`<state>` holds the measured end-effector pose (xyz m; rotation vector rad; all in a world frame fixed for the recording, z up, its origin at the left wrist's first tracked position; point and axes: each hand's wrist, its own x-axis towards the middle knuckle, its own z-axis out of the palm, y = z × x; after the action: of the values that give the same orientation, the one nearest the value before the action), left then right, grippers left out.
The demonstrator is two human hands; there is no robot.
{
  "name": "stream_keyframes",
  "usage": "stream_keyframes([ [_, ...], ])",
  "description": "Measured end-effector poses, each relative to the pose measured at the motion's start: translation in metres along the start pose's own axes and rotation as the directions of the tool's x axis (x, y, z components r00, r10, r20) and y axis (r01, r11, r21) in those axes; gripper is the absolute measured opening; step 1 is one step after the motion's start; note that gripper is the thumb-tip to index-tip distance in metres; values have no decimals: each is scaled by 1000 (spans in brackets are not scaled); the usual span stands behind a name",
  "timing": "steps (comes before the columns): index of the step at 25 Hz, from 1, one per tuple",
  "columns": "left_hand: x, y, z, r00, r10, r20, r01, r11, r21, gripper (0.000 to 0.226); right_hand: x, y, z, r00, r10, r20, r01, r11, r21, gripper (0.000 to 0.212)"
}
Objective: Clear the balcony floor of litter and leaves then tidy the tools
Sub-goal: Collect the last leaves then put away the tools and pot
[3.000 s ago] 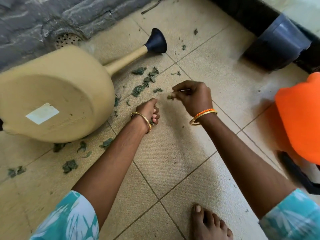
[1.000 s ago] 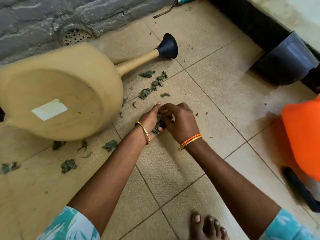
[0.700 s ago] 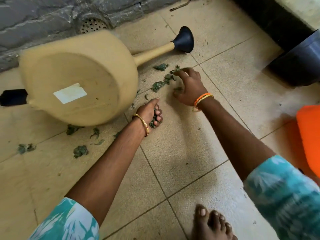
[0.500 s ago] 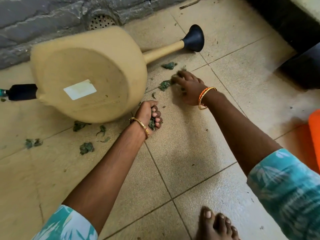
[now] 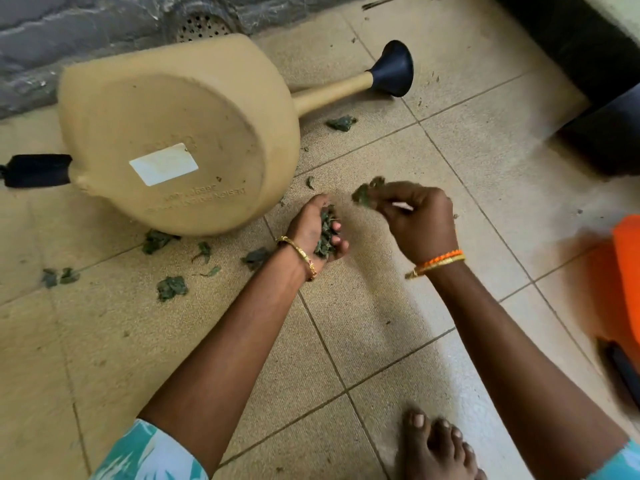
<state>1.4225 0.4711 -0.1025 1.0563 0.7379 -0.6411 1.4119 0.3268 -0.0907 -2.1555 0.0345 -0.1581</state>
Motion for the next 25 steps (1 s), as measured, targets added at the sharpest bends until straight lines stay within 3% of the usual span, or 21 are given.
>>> stream_keyframes([
  [3,-2,-9,7,999,21,38,-26,991,134,48,-29,-14,10,989,18,145,-24,999,42,17],
  [7,-1,-16,13,985,135,-110,-106,966,237,33,-39,-15,30,993,-61,104,80,980,-184,22],
  [10,6,-14,2,976,123,-182,-99,985,139,29,-33,-16,30,966,-189,175,226,949,-220,9],
  [14,2,-3,-17,990,65,-122,-70,997,-35,31,18,-16,19,970,-17,245,29,999,-46,9],
  [16,0,1,-23,997,26,-75,-31,997,-65,32,61,-2,24,976,3,218,46,975,-218,26],
  [20,-1,-2,-34,999,-31,-38,28,997,-77,28,116,9,53,895,86,439,140,878,-458,81],
  [22,-3,0,-40,999,-33,-22,32,998,-54,20,124,6,63,867,70,494,195,864,-465,89],
  [25,-4,3,-48,1000,17,-18,-18,998,-52,18,111,5,70,838,-10,546,260,887,-382,85],
])
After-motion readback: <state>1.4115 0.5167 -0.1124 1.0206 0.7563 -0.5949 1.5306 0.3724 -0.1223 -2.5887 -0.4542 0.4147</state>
